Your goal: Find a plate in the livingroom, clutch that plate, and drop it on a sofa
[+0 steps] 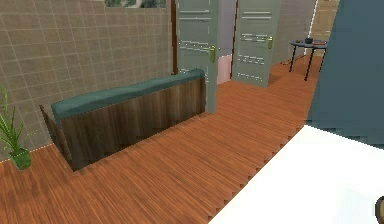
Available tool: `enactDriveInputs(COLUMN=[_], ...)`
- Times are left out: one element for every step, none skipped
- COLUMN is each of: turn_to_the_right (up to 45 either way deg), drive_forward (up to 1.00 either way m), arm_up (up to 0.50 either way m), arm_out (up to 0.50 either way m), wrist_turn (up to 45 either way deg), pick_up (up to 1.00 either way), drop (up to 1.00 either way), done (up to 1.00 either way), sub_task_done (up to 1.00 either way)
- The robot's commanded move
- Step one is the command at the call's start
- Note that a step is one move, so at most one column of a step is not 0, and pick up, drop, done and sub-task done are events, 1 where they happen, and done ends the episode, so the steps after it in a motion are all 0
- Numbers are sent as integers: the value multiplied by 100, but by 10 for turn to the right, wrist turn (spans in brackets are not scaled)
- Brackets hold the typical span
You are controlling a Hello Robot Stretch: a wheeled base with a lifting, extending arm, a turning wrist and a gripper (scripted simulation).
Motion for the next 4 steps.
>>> enactDriveInputs(turn_to_the_right=[0, 0, 0, -450], drive_forward=[0, 0, 0, 0], arm_up=[0, 0, 0, 0], arm_out=[0, 0, -20, 0], wrist_turn=[-450, -120, 0, 0], pick_up=[0, 0, 0, 0], drop=[0, 0, 0, 0], done=[0, 0, 0, 0], sub_task_done=[0, 0, 0, 0])
